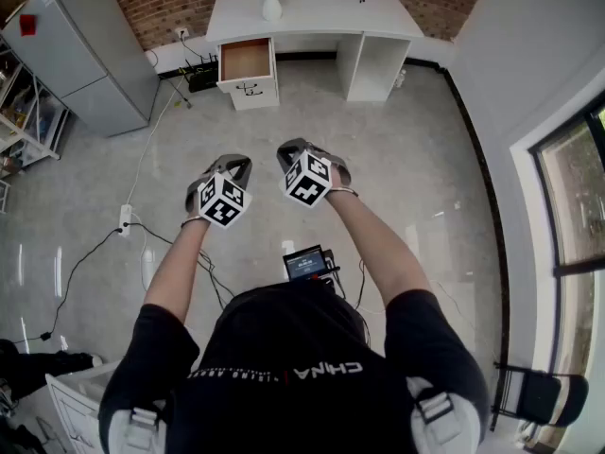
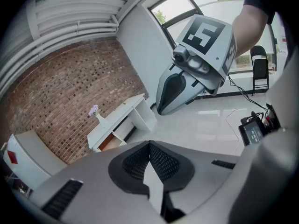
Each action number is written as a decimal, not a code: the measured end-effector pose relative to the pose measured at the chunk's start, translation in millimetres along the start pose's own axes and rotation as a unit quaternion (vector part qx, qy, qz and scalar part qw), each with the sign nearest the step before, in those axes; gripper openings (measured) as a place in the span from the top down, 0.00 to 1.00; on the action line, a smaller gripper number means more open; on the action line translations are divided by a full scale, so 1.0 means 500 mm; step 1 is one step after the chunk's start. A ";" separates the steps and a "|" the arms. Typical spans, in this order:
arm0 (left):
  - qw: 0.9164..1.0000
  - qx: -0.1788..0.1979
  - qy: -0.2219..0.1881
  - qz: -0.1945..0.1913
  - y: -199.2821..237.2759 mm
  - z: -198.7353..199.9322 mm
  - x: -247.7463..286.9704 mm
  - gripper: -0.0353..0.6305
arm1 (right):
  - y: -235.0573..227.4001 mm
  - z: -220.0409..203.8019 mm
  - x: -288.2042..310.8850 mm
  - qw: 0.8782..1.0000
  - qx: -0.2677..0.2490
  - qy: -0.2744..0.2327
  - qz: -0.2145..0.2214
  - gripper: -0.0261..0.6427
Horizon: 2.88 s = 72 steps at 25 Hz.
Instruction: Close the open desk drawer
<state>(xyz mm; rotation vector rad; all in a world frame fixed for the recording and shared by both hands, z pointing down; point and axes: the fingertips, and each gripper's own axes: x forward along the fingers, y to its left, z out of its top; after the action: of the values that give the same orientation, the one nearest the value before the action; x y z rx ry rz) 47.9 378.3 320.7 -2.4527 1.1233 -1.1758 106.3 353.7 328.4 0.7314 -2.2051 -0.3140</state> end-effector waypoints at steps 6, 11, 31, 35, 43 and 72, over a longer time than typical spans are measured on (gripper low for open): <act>1.000 0.000 0.003 -0.001 0.006 -0.016 -0.004 0.93 | 0.008 0.008 0.006 1.000 -0.001 -0.002 0.002 0.94; 1.000 0.001 0.005 0.000 0.004 -0.022 -0.011 0.93 | 0.014 0.013 0.002 1.000 -0.002 -0.003 0.004 0.94; 1.000 -0.002 0.008 -0.007 -0.007 -0.026 -0.005 0.93 | 0.019 0.002 -0.004 1.000 0.013 -0.010 0.012 0.94; 1.000 -0.002 0.011 -0.008 -0.007 -0.032 -0.002 0.93 | 0.020 -0.002 0.001 1.000 0.013 -0.010 0.014 0.94; 1.000 -0.001 0.011 -0.007 -0.012 -0.018 0.011 0.93 | 0.009 -0.019 -0.004 1.000 0.020 -0.009 0.018 0.94; 0.999 -0.022 0.031 -0.008 0.121 -0.012 0.267 0.93 | -0.213 -0.128 0.175 0.998 0.063 -0.011 0.024 0.94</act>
<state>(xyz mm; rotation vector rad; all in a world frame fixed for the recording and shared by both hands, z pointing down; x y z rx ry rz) 62.9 242.6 374.4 -2.4782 1.1589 -1.2534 150.2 216.3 377.4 0.7441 -2.2749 -0.1611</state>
